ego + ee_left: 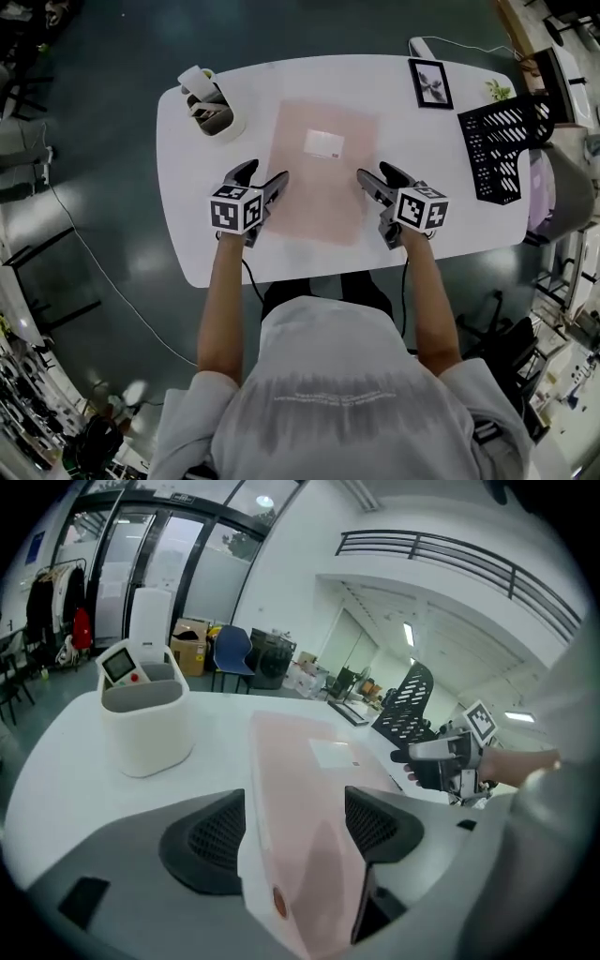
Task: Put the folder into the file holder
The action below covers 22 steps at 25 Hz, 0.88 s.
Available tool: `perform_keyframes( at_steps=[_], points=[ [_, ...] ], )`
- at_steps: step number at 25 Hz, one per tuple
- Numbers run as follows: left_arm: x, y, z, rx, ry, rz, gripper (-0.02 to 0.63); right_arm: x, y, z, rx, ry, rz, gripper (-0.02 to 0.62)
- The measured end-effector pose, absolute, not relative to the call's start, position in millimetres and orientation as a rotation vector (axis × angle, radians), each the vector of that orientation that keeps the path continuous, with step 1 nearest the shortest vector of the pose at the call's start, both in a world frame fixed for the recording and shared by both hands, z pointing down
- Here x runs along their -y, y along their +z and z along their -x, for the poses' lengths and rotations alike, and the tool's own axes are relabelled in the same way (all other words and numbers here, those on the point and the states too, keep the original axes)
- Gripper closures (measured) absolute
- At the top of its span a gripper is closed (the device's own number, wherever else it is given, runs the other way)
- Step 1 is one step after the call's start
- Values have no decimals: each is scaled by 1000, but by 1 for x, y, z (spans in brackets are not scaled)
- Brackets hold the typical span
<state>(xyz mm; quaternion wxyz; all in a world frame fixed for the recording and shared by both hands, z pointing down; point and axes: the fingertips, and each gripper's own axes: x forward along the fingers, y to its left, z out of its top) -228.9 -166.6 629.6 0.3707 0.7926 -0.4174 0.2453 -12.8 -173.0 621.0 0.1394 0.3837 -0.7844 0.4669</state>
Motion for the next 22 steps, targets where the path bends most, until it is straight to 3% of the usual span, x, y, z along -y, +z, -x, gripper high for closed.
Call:
perform_keyframes(
  at_steps=[9,22],
  points=[
    [172,656,207,937,568,-2040,252,172,653,21,2213,1471,-1131,265],
    [173,669,199,871,579,-2053,198,175,676,26,2159,1401,-1128,261]
  ],
)
